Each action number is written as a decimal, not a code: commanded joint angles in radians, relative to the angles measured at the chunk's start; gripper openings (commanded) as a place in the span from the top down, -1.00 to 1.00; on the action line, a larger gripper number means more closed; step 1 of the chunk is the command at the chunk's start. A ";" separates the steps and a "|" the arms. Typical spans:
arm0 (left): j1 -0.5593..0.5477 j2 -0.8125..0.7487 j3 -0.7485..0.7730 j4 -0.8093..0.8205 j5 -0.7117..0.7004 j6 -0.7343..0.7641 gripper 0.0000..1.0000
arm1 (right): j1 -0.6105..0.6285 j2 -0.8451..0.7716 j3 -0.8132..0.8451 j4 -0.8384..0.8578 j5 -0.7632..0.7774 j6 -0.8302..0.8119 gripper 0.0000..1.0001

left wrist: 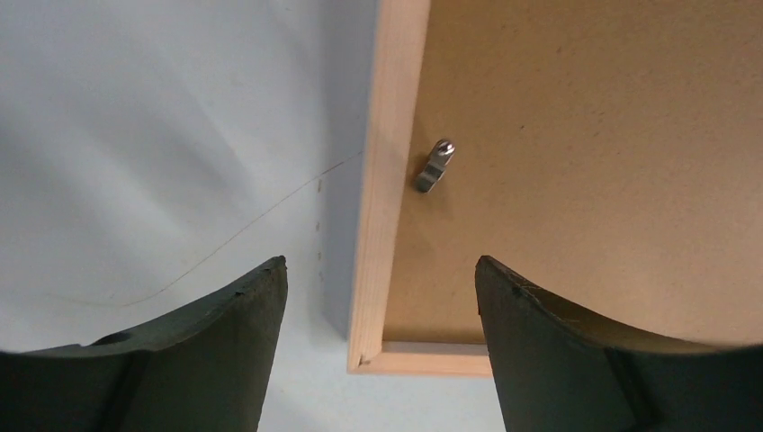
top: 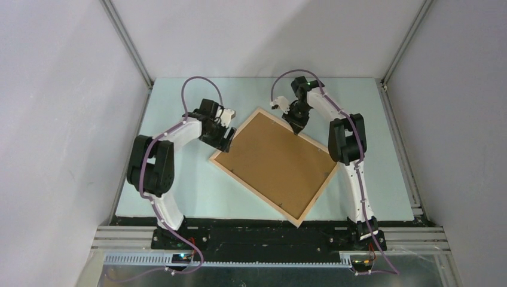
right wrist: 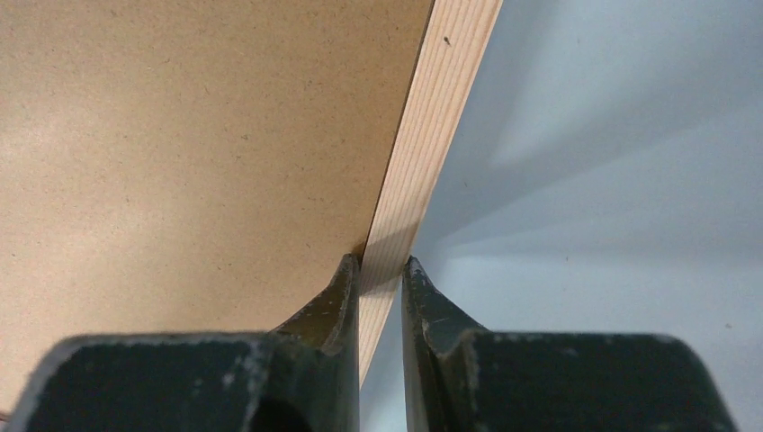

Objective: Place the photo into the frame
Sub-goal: Adjust the photo frame at the center of the board.

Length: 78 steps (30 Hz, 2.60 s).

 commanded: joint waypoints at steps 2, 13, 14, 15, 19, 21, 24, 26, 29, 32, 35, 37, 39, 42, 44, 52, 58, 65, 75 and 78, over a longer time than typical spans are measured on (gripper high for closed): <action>-0.006 0.020 0.034 0.008 0.088 0.020 -0.62 | 0.038 0.011 0.021 -0.057 -0.028 -0.122 1.00; -0.021 0.055 0.064 0.009 0.024 0.076 -0.41 | 0.064 0.015 0.032 -0.066 -0.012 -0.160 1.00; -0.021 0.058 0.064 0.009 0.016 0.079 -0.39 | 0.068 0.019 0.044 -0.063 -0.009 -0.162 1.00; -0.021 0.062 0.064 0.006 0.013 0.084 -0.36 | 0.071 0.024 0.052 -0.063 -0.006 -0.165 1.00; -0.021 0.073 0.051 0.004 0.005 0.095 -0.31 | 0.072 0.050 0.111 -0.062 -0.006 -0.162 1.00; -0.020 0.077 0.041 0.001 0.008 0.099 -0.26 | 0.072 0.054 0.123 -0.051 -0.009 -0.157 1.00; -0.019 0.085 0.028 0.001 0.034 0.098 -0.09 | 0.074 0.051 0.126 -0.006 0.003 -0.131 1.00; -0.019 0.089 0.016 -0.001 0.050 0.097 0.02 | 0.074 0.049 0.130 0.022 0.014 -0.117 1.00; -0.019 0.079 -0.008 -0.004 0.063 0.095 0.08 | 0.074 0.046 0.140 0.055 0.027 -0.100 1.00; -0.018 0.046 -0.044 -0.013 0.096 0.087 0.09 | 0.074 0.045 0.144 0.091 0.046 -0.083 0.99; -0.019 0.019 -0.073 -0.024 0.142 0.069 0.10 | 0.074 0.044 0.145 0.118 0.064 -0.077 0.93; -0.021 0.001 -0.094 -0.034 0.168 0.057 0.11 | 0.074 0.045 0.147 0.132 0.072 -0.078 0.87; -0.020 -0.016 -0.113 -0.043 0.190 0.046 0.10 | 0.077 0.048 0.149 0.142 0.086 -0.084 0.80; -0.023 -0.046 -0.144 -0.049 0.205 0.039 0.10 | 0.082 0.055 0.156 0.150 0.115 -0.100 0.69; -0.029 -0.061 -0.160 -0.055 0.208 0.048 0.11 | 0.083 0.055 0.158 0.151 0.123 -0.105 0.64; -0.059 -0.079 -0.150 -0.066 0.189 0.051 0.02 | 0.089 0.028 0.113 0.151 0.114 -0.094 0.55; -0.065 -0.028 -0.062 -0.066 0.140 0.057 -0.13 | 0.092 -0.007 0.065 0.167 0.098 -0.058 0.42; -0.078 0.017 0.005 -0.066 0.066 0.091 -0.08 | 0.094 -0.037 0.031 0.164 0.086 -0.024 0.28; -0.100 0.051 0.024 -0.066 0.026 0.117 -0.01 | 0.093 -0.077 -0.010 0.163 0.078 -0.006 0.23; -0.109 0.057 0.023 -0.066 0.016 0.118 0.02 | 0.091 -0.079 -0.015 0.164 0.078 -0.004 0.22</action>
